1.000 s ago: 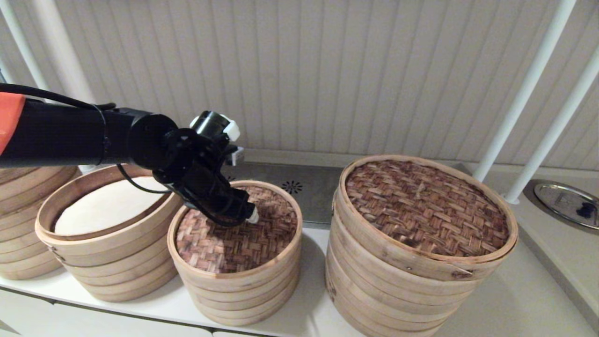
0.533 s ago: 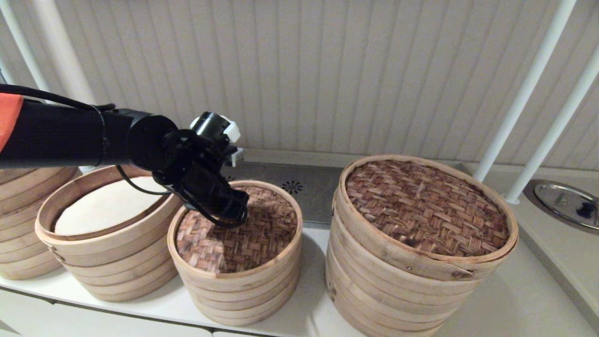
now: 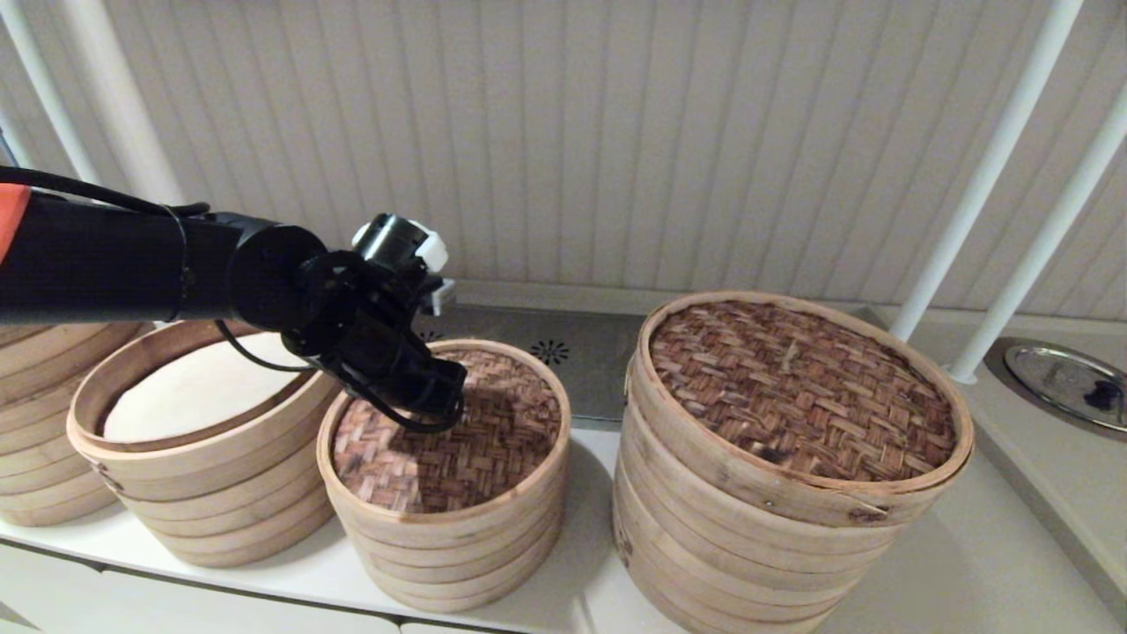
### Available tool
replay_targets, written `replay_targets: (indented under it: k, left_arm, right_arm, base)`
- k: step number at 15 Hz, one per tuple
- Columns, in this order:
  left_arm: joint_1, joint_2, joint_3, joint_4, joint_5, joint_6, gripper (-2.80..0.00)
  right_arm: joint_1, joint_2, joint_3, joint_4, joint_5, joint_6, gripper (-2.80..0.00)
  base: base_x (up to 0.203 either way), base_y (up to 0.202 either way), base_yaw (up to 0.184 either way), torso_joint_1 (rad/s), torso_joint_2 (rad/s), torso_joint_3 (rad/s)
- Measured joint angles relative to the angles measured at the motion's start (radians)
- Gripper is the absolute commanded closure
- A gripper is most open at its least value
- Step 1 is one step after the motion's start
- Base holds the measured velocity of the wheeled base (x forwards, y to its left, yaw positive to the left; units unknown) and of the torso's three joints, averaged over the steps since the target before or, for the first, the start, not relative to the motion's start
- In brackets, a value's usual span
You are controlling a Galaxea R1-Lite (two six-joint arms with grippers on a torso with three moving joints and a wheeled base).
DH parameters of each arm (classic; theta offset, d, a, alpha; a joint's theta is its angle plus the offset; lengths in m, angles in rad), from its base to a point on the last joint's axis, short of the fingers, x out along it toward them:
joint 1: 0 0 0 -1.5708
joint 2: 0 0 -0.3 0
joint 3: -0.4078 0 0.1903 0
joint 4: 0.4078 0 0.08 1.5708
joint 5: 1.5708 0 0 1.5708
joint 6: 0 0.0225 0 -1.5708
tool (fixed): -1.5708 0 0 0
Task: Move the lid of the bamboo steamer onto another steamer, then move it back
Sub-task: Pick up the steamer, then put the steamer
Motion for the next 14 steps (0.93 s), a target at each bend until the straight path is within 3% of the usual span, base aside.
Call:
replay_targets:
  k: [14]
  left_arm:
    - [0.035,-0.127,-0.055,0.016,0.005,-0.002,0.0]
  right_arm:
    - [0.0,0.0,0.0,0.0,0.0,0.0,0.0]
  base:
    - [0.0,0.0,0.0,0.0,0.0,0.0]
